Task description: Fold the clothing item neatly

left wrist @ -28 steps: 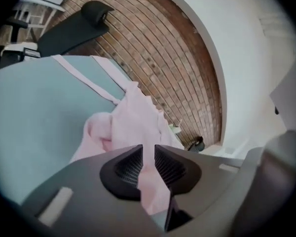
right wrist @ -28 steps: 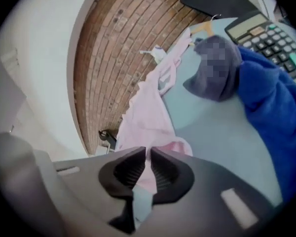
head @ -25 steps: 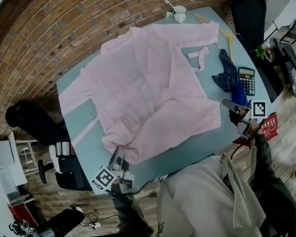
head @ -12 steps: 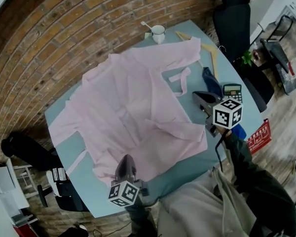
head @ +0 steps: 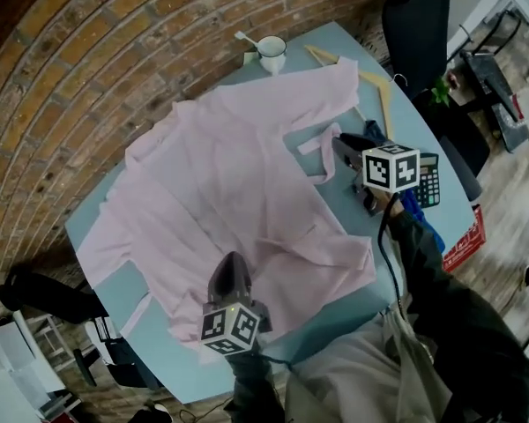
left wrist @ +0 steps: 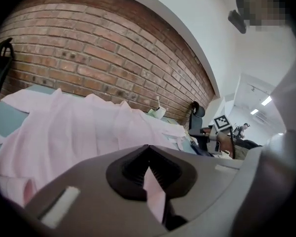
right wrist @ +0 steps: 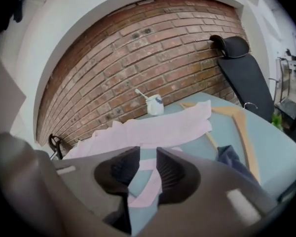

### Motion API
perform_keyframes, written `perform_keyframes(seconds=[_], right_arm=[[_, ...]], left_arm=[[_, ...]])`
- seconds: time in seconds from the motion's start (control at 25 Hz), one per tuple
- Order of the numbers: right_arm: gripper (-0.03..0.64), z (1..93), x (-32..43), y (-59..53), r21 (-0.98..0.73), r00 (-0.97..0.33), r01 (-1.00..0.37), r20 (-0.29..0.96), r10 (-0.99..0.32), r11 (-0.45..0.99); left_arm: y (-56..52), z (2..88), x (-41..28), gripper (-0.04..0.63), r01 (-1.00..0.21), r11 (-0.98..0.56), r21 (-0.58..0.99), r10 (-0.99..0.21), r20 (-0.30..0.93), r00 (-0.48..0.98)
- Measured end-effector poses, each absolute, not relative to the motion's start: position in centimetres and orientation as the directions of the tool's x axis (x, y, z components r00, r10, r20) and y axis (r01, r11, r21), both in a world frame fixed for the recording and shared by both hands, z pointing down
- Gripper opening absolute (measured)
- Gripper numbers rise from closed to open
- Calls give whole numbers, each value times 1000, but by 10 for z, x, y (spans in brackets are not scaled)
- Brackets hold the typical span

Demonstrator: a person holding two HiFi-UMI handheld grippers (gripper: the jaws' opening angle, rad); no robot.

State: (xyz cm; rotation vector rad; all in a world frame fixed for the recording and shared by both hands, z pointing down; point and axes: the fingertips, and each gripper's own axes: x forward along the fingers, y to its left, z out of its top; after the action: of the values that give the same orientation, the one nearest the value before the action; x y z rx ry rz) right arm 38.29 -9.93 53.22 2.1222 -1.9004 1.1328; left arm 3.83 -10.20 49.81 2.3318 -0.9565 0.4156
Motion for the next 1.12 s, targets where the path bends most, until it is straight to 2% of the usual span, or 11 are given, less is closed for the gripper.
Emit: perform_keyframes(seconds=[0.16, 0.32, 0.56, 0.72, 0.8, 0.84, 0.96, 1.04, 1.12], right_arm=[[169, 552, 436, -130, -495, -8, -802, 570, -821, -335], [169, 587, 454, -145, -499, -46, -762, 678, -734, -413], [169, 609, 477, -157, -433, -25, -737, 785, -619, -519], [99, 612, 490, -168, -410, -5, -730, 803, -596, -547], [30, 602, 492, -175, -366, 40, -793, 767, -641, -487], [23, 590, 490, -179, -311, 78, -844, 735, -673, -437], [21, 524, 456, -195, 10, 164, -981, 578, -800, -193], [21, 474, 401, -201, 283, 127, -959, 473, -872, 14], [21, 436, 328, -197, 530, 25, -819, 415, -909, 219]], left_arm=[[-110, 509, 62, 8, -689, -600, 406, -502, 480, 719], [-110, 527, 75, 8, -680, -601, 419, -473, 500, 726], [-120, 539, 82, 8, -702, -582, 412, -489, 512, 706], [-130, 535, 83, 8, -707, -557, 435, -507, 497, 705], [-132, 529, 82, 8, -706, -553, 442, -513, 487, 707], [-133, 526, 80, 8, -705, -553, 445, -516, 481, 709], [-133, 519, 68, 8, -702, -538, 466, -522, 470, 712], [-133, 513, 52, 8, -704, -508, 496, -533, 461, 710], [-133, 505, 31, 8, -712, -477, 514, -554, 453, 698]])
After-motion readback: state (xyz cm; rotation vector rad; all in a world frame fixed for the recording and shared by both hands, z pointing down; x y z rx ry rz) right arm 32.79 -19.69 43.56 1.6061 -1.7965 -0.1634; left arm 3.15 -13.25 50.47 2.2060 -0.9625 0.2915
